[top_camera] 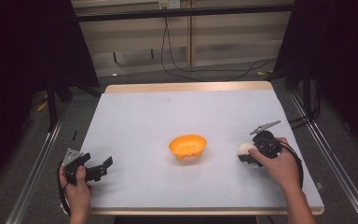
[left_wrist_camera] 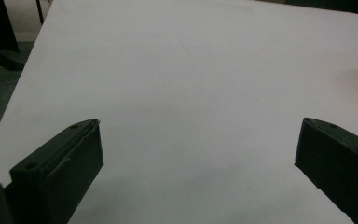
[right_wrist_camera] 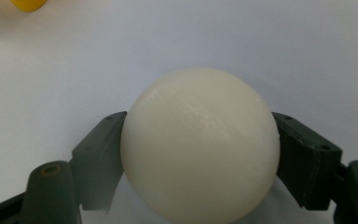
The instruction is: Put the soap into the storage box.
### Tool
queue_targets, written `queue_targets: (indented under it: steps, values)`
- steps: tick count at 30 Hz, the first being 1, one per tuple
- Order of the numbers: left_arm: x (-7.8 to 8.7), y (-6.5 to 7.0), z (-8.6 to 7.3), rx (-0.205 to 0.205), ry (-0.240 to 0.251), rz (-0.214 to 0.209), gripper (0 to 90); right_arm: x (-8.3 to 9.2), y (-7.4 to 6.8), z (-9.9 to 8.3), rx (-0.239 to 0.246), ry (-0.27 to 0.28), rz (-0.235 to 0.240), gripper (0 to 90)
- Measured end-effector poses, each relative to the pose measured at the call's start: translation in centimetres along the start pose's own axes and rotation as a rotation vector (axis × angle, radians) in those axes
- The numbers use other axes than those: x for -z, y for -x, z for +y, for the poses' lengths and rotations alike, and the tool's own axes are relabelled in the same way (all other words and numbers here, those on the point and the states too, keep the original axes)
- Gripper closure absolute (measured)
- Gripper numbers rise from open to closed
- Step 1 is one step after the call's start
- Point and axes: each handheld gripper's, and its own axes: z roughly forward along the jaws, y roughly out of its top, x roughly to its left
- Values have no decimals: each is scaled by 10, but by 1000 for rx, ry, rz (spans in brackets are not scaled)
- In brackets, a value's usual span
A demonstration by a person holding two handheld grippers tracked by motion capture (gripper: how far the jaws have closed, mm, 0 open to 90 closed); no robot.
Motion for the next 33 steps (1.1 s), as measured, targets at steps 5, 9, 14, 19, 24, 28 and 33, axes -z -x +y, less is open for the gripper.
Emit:
queue_targets:
  steps: [5,9,14,19,24,28,33]
  values:
    - [0,0,0,0,1,1,7,2,0,1,1,4,-7,240]
    - [0,0,0,0,1,0,7,5,-1,3,11,16,-5,240]
    - [0,0,0,0,1,0,7,10,-2,7,12,26,1,241]
    - [0,0,0,0,1,3,8,14,-3,11,13,36,4,241]
    - [0,0,0,0,0,-1,7,15,-6,14,22,43,-3,241]
    - [0,0,0,3,3,0,7,16,-7,16,33,54,4,241]
    - [0,0,0,3,2,0,8,16,-9,19,44,57,10,241]
